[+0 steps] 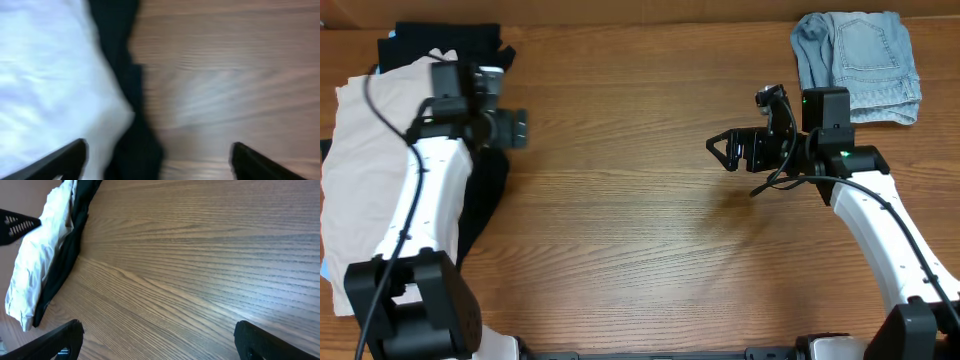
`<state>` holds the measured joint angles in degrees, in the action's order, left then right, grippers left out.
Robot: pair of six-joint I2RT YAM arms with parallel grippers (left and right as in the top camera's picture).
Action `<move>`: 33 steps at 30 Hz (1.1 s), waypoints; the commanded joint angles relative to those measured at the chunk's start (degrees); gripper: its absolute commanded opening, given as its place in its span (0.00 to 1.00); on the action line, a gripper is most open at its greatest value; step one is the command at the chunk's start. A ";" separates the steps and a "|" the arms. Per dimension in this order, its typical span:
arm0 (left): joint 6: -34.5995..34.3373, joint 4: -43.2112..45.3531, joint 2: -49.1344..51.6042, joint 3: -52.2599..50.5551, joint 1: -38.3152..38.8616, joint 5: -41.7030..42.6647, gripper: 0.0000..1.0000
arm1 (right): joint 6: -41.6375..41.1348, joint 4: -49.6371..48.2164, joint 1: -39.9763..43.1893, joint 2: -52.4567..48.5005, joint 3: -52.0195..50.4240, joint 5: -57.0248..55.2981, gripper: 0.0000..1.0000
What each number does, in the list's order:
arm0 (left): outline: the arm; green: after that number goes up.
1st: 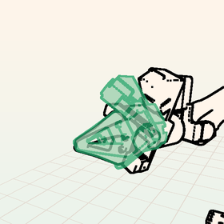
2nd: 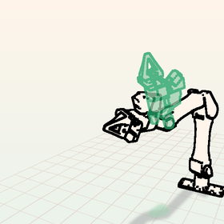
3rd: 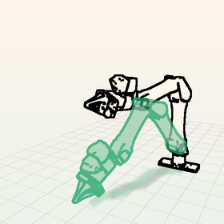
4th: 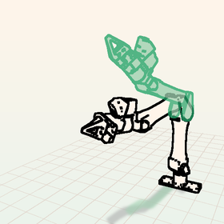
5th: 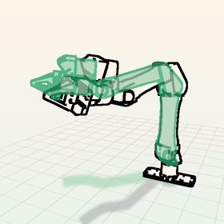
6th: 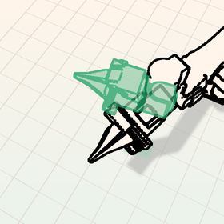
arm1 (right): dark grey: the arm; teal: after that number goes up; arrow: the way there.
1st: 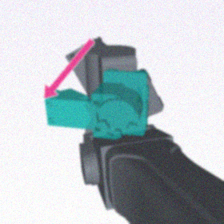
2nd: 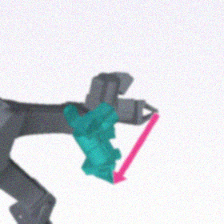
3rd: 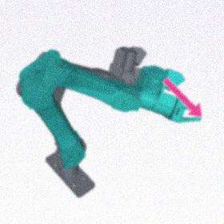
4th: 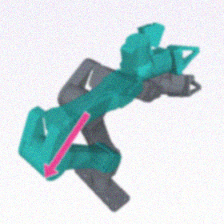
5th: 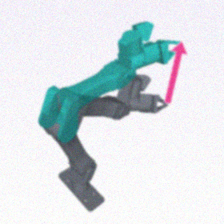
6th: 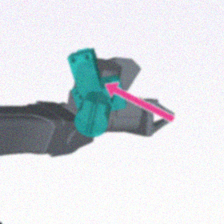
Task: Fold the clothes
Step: 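Reach the left gripper to the beige shorts on the clothes stack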
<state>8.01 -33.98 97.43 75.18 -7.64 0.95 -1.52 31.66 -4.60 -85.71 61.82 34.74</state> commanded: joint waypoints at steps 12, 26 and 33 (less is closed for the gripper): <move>1.05 6.84 14.88 1.49 -6.56 -1.70 0.75 | -0.22 0.04 -0.26 0.07 1.51 0.81 1.00; 0.98 7.34 15.61 1.51 -6.60 -6.32 0.30 | -0.24 0.07 -0.26 0.07 1.51 -0.61 0.99; 0.98 7.48 15.58 1.70 -6.60 -6.29 0.04 | -0.22 -0.09 -0.26 0.07 1.51 -0.63 0.99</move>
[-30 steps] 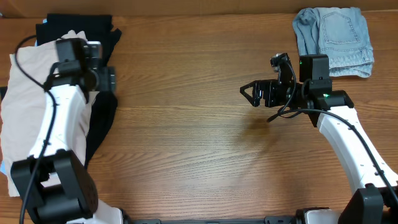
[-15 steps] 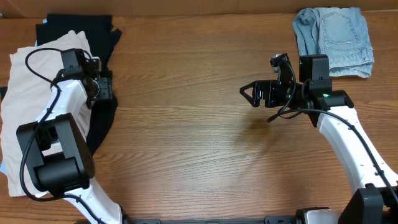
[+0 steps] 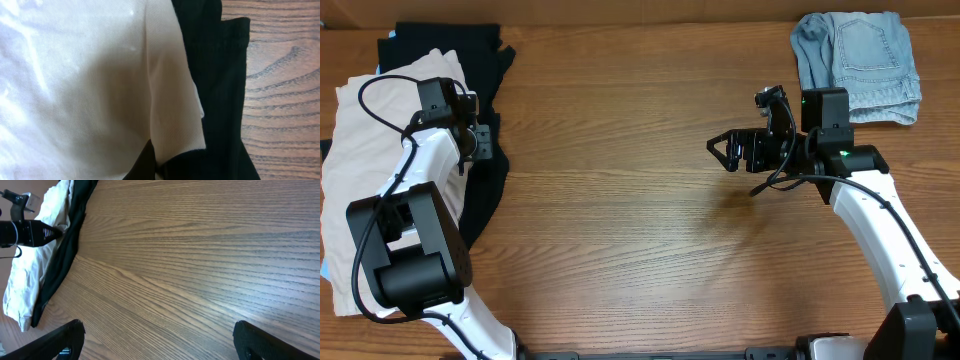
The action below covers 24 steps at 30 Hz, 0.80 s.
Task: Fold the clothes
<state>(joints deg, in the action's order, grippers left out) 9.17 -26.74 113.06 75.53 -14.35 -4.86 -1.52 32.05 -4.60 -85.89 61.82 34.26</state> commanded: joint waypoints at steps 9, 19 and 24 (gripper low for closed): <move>-3.72 -12.61 -2.56 12.11 0.59 1.29 0.04 | -0.24 -0.46 -0.26 0.24 1.51 -0.13 0.98; -5.16 -33.29 -4.98 25.79 8.85 9.16 0.04 | -0.26 -0.37 -0.26 0.24 1.51 -0.11 0.96; -6.60 -35.19 -4.83 25.79 17.09 10.86 0.04 | -0.26 0.48 -0.26 0.24 1.51 -0.11 0.96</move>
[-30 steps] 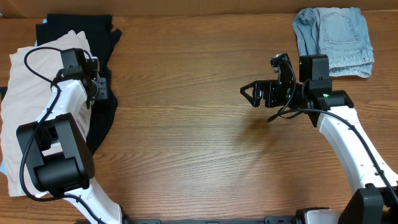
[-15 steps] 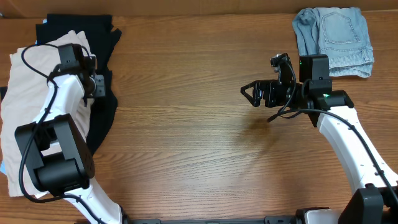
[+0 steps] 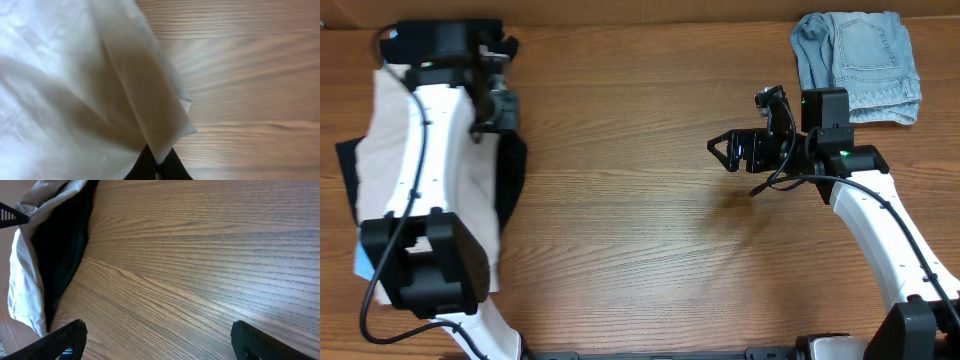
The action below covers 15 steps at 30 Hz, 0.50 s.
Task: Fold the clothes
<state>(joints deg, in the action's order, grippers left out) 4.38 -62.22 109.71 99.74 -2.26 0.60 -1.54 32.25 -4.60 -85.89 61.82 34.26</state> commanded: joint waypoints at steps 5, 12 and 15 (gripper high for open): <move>-1.79 1.97 -1.46 1.57 9.64 4.79 0.36 | -0.24 0.66 -0.26 0.24 1.51 -0.11 0.96; -1.68 4.33 -1.53 1.81 12.20 6.54 0.82 | -0.24 0.68 -0.26 0.24 1.51 -0.09 0.96; -4.48 0.66 -1.79 3.63 10.25 6.51 0.84 | -0.24 0.98 -0.26 0.24 1.51 -0.09 0.96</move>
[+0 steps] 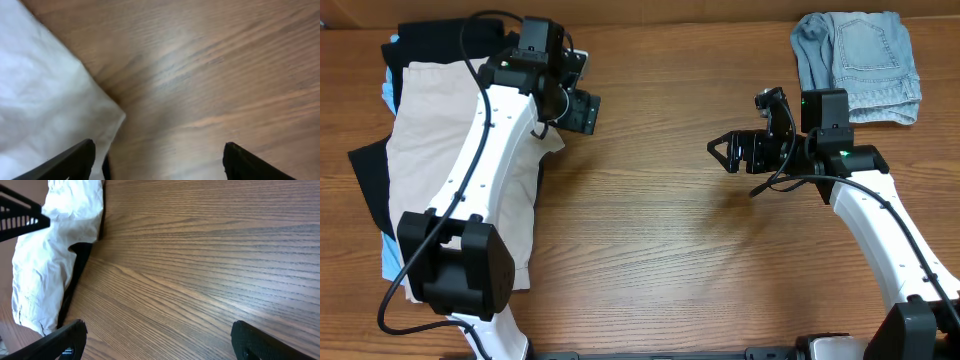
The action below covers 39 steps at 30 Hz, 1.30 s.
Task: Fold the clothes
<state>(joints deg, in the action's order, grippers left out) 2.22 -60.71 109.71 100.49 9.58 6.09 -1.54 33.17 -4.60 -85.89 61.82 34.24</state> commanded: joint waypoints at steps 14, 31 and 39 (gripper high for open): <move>-5.18 -14.05 -2.23 4.61 -26.01 1.01 0.83 | -0.22 0.37 -0.26 0.24 1.51 -0.07 0.97; 3.23 3.04 -2.19 -8.17 -46.42 2.75 0.85 | -0.22 0.37 -0.26 0.24 1.51 -0.09 0.97; 5.51 8.13 -2.19 -13.09 -47.41 2.80 0.82 | -0.20 0.28 -0.26 0.24 1.51 -1.62 0.97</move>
<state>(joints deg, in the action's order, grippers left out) 5.67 -53.01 109.08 88.05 -37.65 7.99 -1.52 33.71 -4.60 -85.89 61.82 33.74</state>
